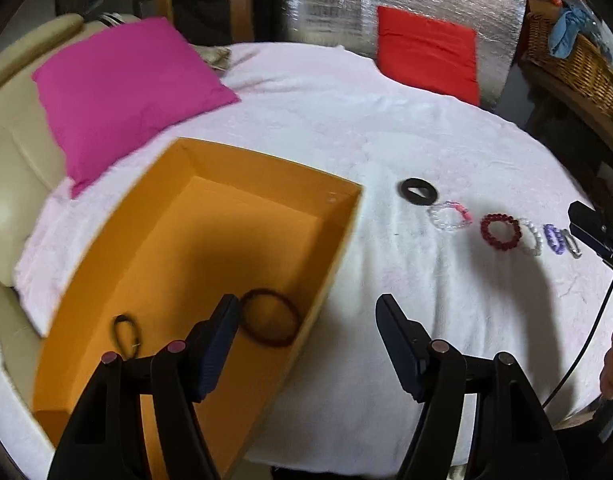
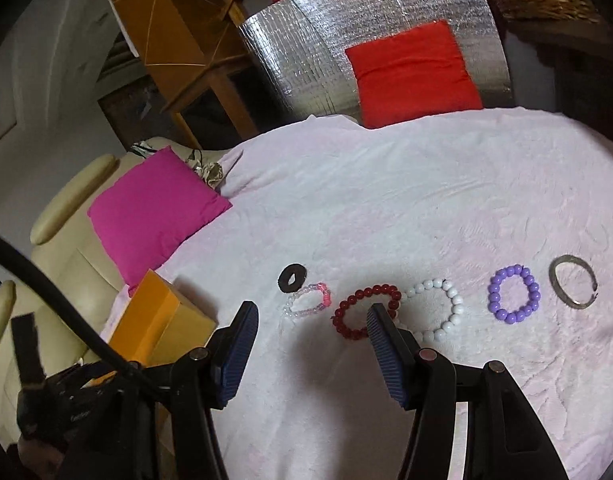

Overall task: Organize jewelry
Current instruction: 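Move both grippers back from the box to the bracelet row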

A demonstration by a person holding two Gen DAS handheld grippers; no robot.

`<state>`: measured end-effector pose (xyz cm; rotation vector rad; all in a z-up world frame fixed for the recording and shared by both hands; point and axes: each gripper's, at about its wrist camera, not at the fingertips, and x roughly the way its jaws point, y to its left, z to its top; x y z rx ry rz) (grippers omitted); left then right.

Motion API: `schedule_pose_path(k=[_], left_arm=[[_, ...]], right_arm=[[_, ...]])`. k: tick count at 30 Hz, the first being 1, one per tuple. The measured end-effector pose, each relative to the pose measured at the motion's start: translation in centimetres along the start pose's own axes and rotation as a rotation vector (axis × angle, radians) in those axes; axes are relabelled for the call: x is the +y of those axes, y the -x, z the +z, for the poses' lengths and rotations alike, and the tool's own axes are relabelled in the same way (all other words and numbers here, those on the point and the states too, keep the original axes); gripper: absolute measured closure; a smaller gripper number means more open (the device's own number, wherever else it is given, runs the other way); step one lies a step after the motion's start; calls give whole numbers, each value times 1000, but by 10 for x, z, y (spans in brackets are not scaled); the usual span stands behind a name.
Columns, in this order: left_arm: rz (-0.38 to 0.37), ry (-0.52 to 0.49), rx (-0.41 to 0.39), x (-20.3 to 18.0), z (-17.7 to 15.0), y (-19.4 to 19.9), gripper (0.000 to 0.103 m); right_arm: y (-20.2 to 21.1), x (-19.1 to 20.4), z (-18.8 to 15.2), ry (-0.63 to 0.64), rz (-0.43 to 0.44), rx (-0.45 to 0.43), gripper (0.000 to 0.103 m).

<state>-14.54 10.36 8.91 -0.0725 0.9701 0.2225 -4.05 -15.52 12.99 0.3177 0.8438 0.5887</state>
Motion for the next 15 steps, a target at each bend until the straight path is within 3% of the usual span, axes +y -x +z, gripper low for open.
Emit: schedule_pose_path(k=[1,2,5,8,15], left_arm=[[-7,-5,10,-2,2,-5,33],[-13,-12,9,-6,3,-9,40],[-15,-64,2,-14,9,-24,74],[15,-113,6,-17,18,-37,89],[21,-246,-3,-26,38,-52,97]], right_arm=[[0,0,-1,3,-3,-3,42],[1,-1,0,5,-8,-6,42],[4,-9,2,-18,-13,-16,42],[6,-18,4,-49,-18,-17,42],[20,-40,7,-94,-51,-41,42]])
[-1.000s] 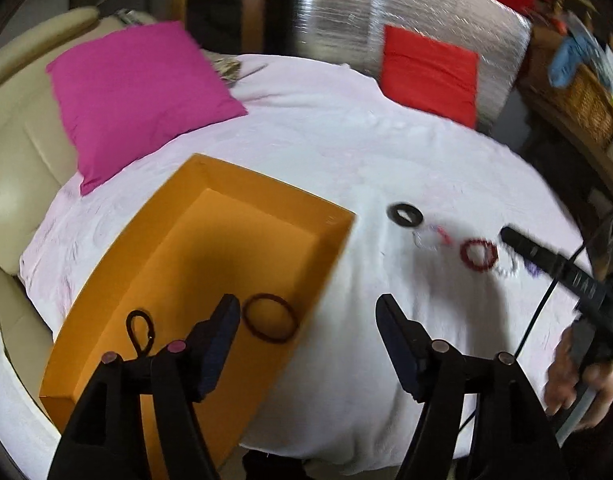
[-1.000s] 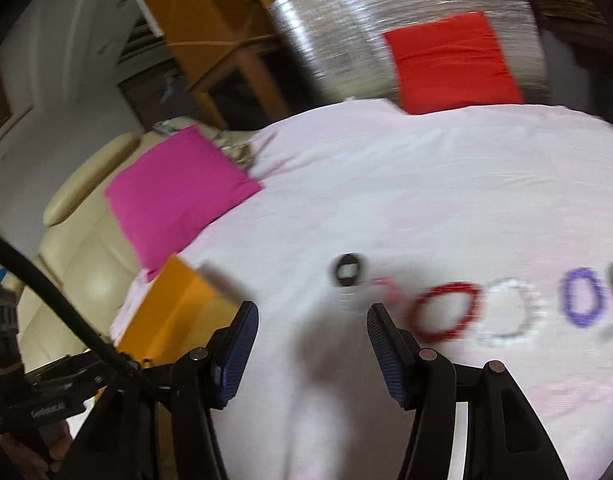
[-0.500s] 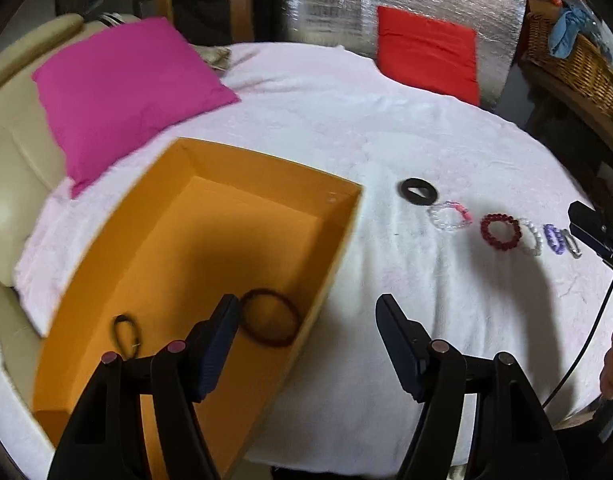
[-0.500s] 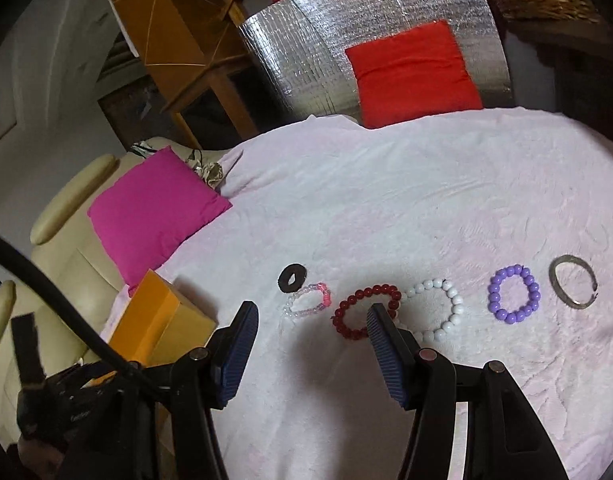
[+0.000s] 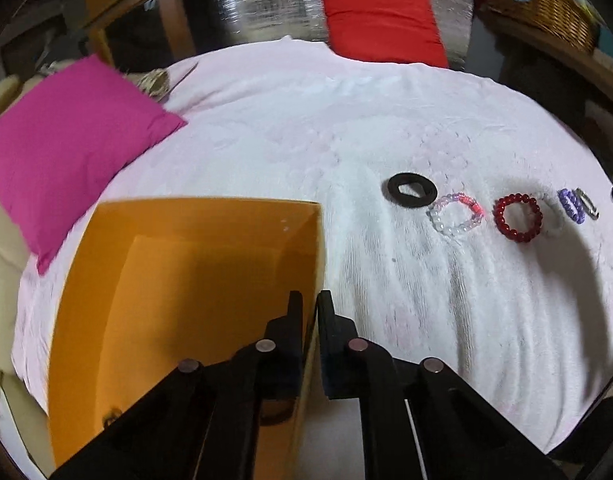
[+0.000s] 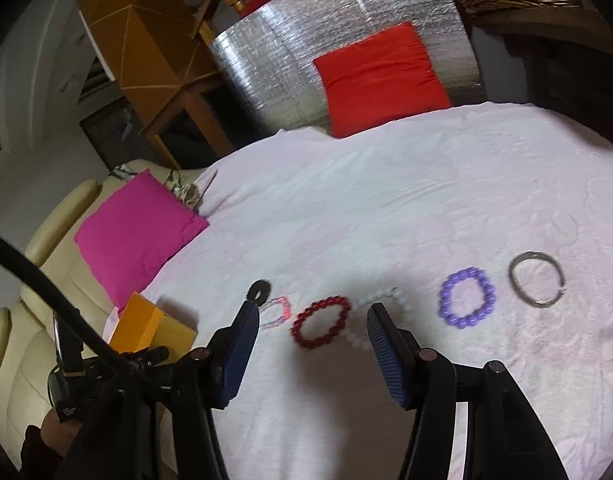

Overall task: Organize jewelry
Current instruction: 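Move both grippers back from the box to the bracelet row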

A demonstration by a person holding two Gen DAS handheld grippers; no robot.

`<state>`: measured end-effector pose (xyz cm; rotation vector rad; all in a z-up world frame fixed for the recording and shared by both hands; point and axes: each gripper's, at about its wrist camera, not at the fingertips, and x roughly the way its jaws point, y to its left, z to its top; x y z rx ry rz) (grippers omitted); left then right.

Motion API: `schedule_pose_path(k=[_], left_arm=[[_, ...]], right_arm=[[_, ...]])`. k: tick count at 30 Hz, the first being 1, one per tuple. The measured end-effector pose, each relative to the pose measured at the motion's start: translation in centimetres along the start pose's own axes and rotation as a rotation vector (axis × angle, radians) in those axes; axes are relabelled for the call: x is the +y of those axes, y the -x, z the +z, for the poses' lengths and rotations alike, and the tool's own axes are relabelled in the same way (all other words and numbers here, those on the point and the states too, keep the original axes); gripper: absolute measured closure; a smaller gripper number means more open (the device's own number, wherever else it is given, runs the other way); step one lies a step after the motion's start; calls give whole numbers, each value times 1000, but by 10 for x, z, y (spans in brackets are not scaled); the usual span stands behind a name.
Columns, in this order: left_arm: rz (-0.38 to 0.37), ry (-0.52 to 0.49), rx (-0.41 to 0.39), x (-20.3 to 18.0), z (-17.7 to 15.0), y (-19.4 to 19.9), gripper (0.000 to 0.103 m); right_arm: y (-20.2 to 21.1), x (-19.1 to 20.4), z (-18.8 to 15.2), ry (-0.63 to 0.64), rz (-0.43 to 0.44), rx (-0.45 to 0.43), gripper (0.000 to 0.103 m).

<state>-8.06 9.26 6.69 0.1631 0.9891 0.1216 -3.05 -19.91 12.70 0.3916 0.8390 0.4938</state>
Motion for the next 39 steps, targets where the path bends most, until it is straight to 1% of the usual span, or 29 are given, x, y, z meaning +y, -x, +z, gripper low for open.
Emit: schedule_pose_path(k=[3,6,9,11,14,17,19,21,23,25,28,30,32,33,34,35,36,37,38,39], left_arm=[[11,-37,-17,-1,11,-7,98],[16,-68,-7,-4,21,-18,98],[20,-94,0,-10,31,-26,98],[7,-115,-3,-17,39,-29,98],[6,-142,-1,-26,50,-34,98],[-3,-163,6,-29,65,-40,97],[19,-173,6,-28,75,-44,97],[18,-167,9,-25,84,-48,97],[32,-169,14,-22,92,-51,97],[46,-171,14,-19,99,-57,96],[52,-156,19,-13,102,-59,96],[63,-161,4,-14,99,-52,93],[91,-151,-16,-19,95,-39,93],[107,-146,-28,-22,93,-29,81],[123,-139,-39,-24,92,-21,71],[146,-119,-58,-28,90,-7,51],[154,-102,-78,-30,89,2,40],[141,-75,-116,-34,85,18,38],[111,-60,-138,-37,83,28,37],[53,-44,-154,-45,77,41,33]], right_arm=[[8,-17,6,-48,-15,-21,42],[15,-38,11,-106,-33,-36,42],[23,-56,16,-147,-71,-53,42],[29,-73,19,-184,-95,-62,42],[39,-92,22,-206,-135,-73,42],[47,-109,27,-248,-139,-90,42],[51,-118,32,-274,-150,-93,42],[51,-125,35,-293,-157,-94,42],[51,-131,34,-307,-155,-89,42],[48,-134,34,-310,-174,-66,42],[43,-141,31,-309,-195,-23,42],[38,-146,29,-313,-215,8,42],[33,-151,28,-323,-223,42,42],[30,-154,27,-323,-231,59,42],[27,-155,26,-319,-242,77,42],[25,-157,25,-316,-250,93,42],[23,-158,23,-315,-252,109,42],[21,-160,23,-319,-252,125,42],[20,-160,22,-322,-254,130,42],[20,-161,21,-326,-263,136,42]])
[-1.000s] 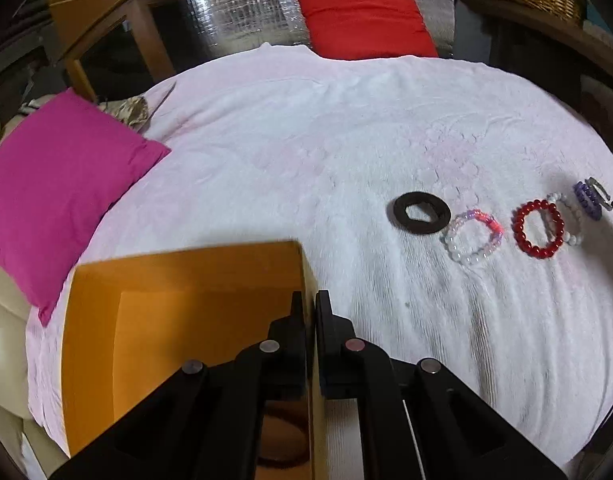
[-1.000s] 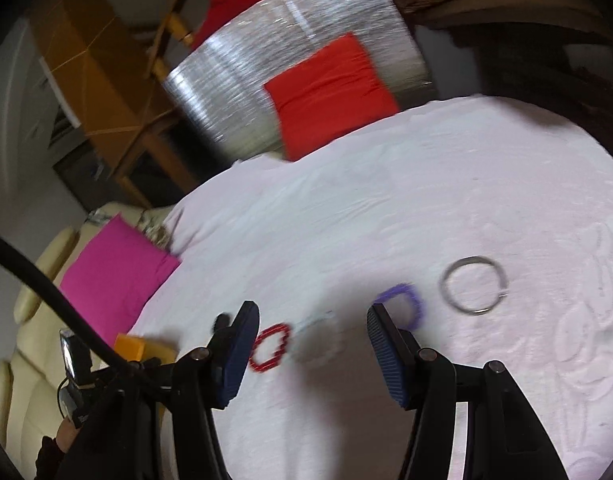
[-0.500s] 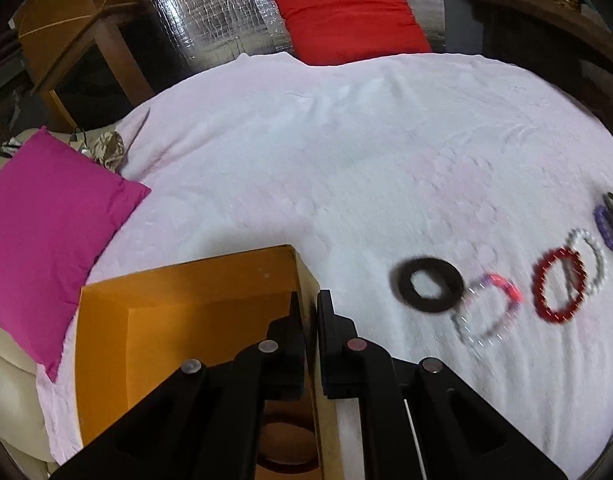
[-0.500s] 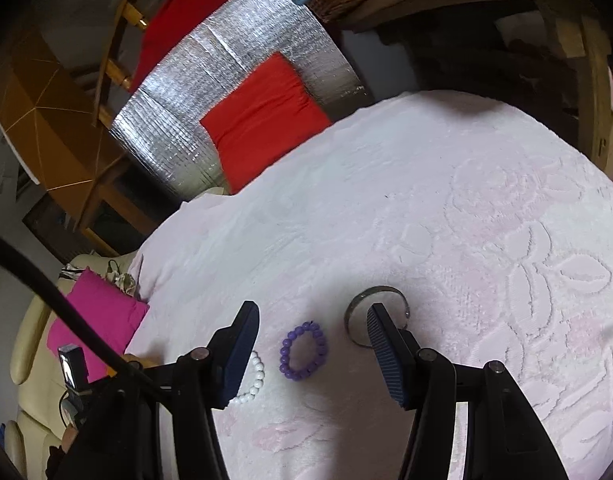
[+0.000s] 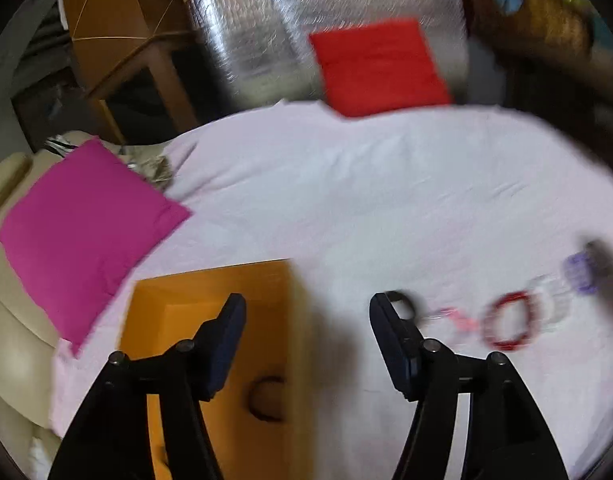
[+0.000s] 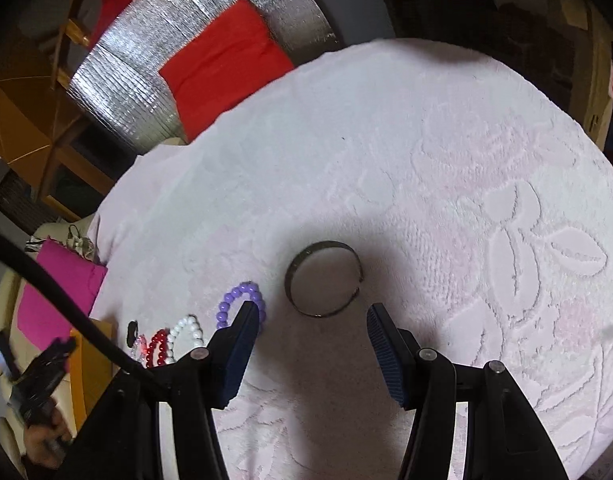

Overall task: Organize jewelry
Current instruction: 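Move both grippers back from the box to the bracelet row, then grasp red bead bracelet with left gripper while right grasps purple bead bracelet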

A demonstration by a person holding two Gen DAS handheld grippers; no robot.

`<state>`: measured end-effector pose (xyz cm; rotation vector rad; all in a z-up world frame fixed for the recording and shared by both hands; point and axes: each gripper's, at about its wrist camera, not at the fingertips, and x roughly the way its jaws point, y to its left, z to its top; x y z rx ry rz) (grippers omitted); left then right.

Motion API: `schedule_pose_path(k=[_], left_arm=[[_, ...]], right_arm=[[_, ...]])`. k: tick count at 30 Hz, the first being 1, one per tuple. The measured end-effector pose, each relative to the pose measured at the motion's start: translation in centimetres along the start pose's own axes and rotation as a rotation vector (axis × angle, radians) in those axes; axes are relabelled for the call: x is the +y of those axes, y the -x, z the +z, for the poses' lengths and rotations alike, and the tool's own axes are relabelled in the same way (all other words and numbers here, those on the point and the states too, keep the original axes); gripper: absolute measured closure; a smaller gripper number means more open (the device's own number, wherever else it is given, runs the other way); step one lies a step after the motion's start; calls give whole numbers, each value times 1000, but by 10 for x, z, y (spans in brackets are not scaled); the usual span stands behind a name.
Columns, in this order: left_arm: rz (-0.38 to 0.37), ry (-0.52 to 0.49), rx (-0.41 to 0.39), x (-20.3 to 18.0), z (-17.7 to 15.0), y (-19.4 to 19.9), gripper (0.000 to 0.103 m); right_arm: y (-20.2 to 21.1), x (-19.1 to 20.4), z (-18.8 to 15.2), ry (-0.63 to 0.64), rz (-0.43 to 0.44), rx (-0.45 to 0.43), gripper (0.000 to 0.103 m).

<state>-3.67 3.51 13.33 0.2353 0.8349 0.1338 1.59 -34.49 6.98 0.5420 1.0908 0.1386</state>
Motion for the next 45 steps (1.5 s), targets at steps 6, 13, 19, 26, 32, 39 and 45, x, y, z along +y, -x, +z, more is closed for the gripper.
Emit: schedule_pose_path(k=[6,13,19,26,32,39,45], left_arm=[[-183,-8,38,-61,-28,9,29],[-279,-131,38,-109,-33,-20,29],[-354,-153,107,-124,-29,-47,29],[-438,-139,145,-127,-36,-59,73],[-444,-132,143,-127,-35,-57,93],[-443,-103,114,-116,-36,-45,93],[-469,-83,108,-107,-41,-36,93]], right_arm=[[0,2,-4,6,-11,10,42],[-7,8,-2,21,-30,21,42],[-15,7,1,15,-48,30,42],[-26,3,8,16,-57,47,42],[-18,7,8,15,-21,15,42],[-30,62,-21,217,36,73,63],[-58,66,-23,194,-70,78,68]])
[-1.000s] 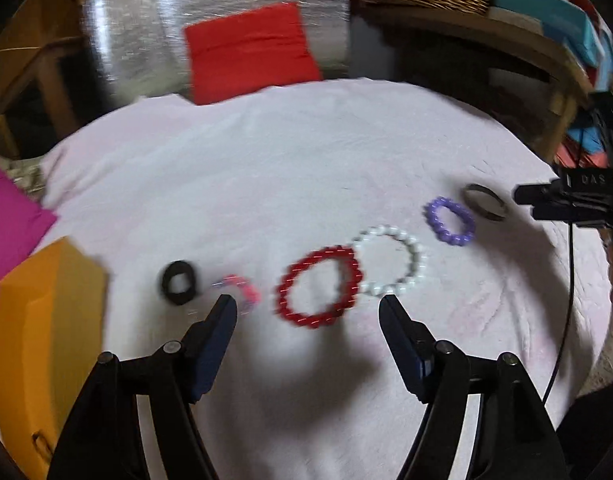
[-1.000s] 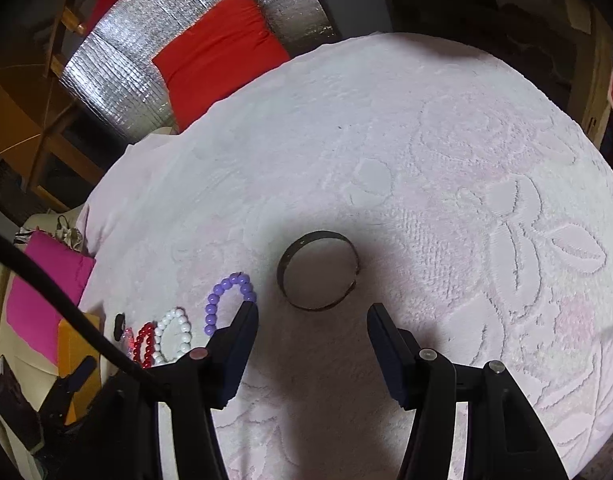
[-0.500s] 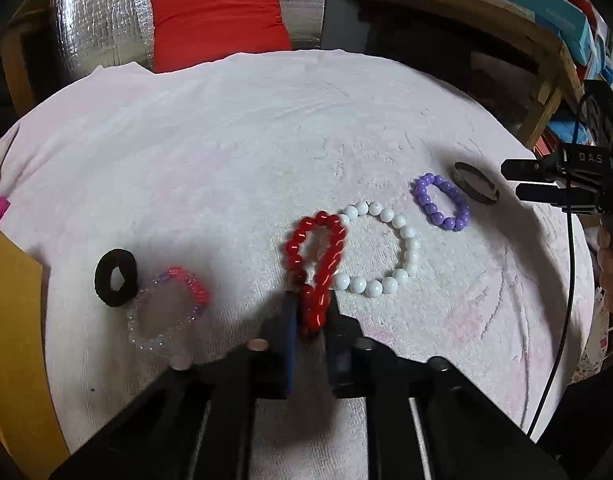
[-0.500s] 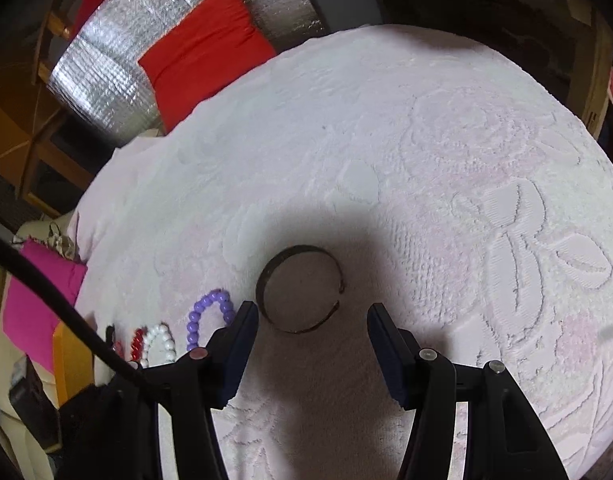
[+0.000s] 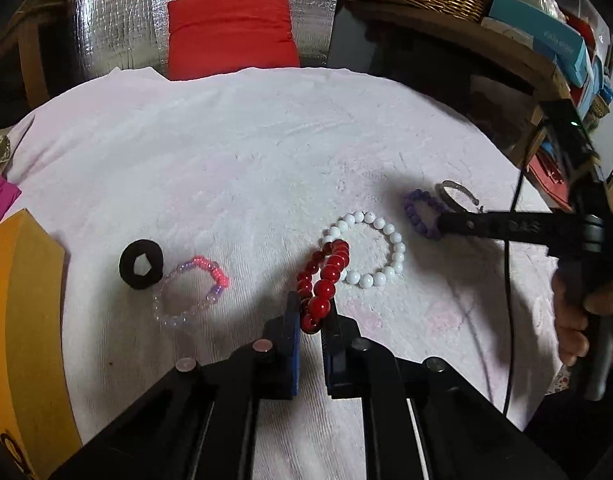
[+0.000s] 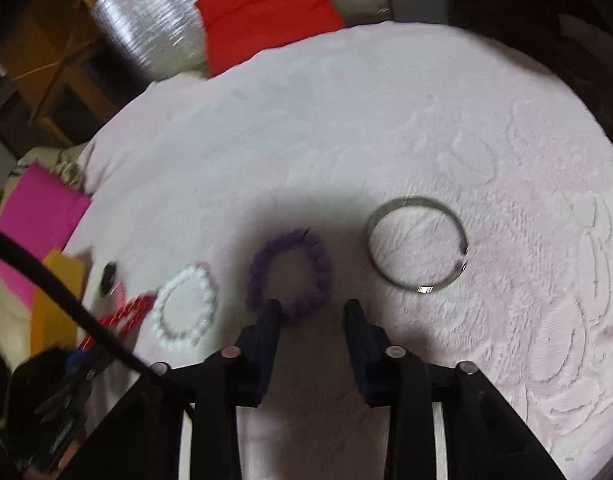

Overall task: Organize jewelry
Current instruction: 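Grasp red bead bracelet with left gripper while right grasps purple bead bracelet, then carry red and purple bracelets into the orange box and open both grippers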

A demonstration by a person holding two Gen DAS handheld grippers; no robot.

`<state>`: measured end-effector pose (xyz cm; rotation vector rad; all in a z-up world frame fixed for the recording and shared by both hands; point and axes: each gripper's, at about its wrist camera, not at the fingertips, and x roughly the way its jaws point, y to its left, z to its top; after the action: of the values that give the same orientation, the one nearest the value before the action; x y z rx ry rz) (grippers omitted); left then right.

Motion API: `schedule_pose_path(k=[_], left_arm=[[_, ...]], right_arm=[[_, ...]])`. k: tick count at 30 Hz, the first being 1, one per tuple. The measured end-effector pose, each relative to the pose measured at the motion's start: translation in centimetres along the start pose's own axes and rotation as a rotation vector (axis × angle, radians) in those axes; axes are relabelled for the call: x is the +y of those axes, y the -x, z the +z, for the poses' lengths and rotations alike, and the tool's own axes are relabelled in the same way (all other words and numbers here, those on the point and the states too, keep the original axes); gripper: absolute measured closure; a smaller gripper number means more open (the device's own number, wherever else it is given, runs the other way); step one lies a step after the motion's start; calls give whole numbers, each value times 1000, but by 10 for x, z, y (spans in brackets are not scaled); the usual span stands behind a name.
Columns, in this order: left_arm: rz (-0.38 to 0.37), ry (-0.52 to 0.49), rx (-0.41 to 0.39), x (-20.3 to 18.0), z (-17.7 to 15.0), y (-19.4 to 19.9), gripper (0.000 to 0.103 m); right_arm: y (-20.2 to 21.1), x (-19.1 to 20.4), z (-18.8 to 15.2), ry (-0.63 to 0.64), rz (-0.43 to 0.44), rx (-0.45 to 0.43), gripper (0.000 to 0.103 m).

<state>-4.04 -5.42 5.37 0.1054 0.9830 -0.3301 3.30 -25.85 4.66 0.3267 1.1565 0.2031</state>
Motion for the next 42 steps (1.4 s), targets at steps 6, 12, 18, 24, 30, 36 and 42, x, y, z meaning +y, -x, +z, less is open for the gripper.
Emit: schedule_pose_path(k=[6,12,18,24,30,36,42], left_arm=[[-7,28,2,7,-5,6,93],[-3,67,-12,20,-7,17,93],[-5,115,-65,33,-9,40,93],[5,162,-134,50,-12,70,93],[50,239,-227,75,-24,115,93],[156,313,-308,107,-45,160,93],[284,459,-312,151,-84,182,93]], right_arm=[[-8,14,5,8,-71,-45,93],[-1,23,5,16,-68,-91,93],[23,31,1,0,34,-154,93],[36,75,-12,76,149,-206,93],[51,129,-29,181,290,-261,93],[62,182,-56,278,412,-261,93],[75,237,-86,381,582,-236,93]])
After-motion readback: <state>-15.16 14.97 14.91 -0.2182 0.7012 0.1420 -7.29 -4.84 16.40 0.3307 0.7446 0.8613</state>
